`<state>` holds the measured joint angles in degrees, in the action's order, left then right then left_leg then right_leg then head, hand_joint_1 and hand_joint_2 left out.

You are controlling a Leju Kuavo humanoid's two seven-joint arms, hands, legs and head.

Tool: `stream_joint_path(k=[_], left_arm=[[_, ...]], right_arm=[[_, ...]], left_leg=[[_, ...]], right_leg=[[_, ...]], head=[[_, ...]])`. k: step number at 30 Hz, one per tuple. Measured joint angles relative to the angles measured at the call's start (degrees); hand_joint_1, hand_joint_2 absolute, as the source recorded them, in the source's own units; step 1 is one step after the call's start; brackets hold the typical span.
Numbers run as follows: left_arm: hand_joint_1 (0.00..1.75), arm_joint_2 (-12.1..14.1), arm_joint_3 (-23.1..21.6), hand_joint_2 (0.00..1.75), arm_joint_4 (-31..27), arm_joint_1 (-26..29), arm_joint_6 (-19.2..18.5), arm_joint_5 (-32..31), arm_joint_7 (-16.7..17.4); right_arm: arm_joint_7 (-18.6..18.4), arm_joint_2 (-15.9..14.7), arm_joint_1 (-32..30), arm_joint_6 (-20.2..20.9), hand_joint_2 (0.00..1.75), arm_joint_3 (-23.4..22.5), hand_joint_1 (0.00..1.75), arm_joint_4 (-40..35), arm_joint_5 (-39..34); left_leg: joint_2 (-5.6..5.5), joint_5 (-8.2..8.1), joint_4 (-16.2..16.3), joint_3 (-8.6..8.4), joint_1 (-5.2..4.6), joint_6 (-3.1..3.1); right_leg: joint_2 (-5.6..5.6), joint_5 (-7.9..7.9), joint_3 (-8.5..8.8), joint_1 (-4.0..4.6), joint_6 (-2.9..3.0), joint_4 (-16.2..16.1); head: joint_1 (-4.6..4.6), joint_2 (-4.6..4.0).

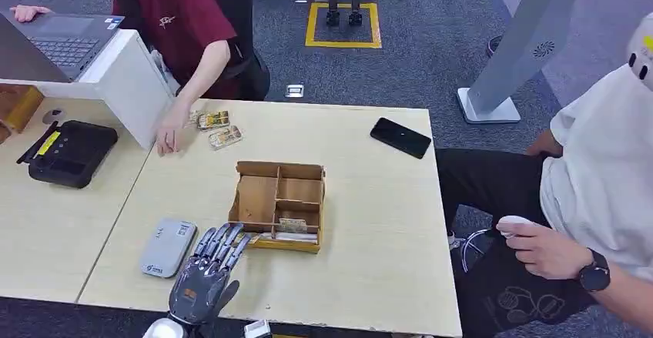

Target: Pass the card to the sensor for recognition and then transmit it.

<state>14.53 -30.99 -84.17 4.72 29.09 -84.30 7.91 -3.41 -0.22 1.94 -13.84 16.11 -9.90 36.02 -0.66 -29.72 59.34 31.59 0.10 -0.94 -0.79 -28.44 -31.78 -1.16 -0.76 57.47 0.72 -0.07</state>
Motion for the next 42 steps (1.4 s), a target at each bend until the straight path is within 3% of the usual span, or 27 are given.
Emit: stream_joint_path(k=[18,42], left_arm=[[0.00,-3.41,5.64,1.75,1.81,-0.88,-0.17,1.33,-0.13],[0.00,-6.84,6.97,1.75,0.94,-1.19,-1.27,7.67,-6.23]], right_arm=[[0.22,0.00,-0.09,-0.57,0.00,-0.33,0.00,0.02,0.48],[0.11,0.02,-0.08,-0.55,0.00,-1.18,0.00,0.00,1.20]], left_leg=[[0.00,0.00,0.00,0.00,0.00,0.00],[0.00,0.00,0.01,-0.01,-0.01,0.00]], right_leg=[[0.00,0.00,0.00,0.00,0.00,0.00],[0.00,0.00,0.00,0.00,0.00,0.00]], head=[[0.00,0.00],[0.00,0.00]])
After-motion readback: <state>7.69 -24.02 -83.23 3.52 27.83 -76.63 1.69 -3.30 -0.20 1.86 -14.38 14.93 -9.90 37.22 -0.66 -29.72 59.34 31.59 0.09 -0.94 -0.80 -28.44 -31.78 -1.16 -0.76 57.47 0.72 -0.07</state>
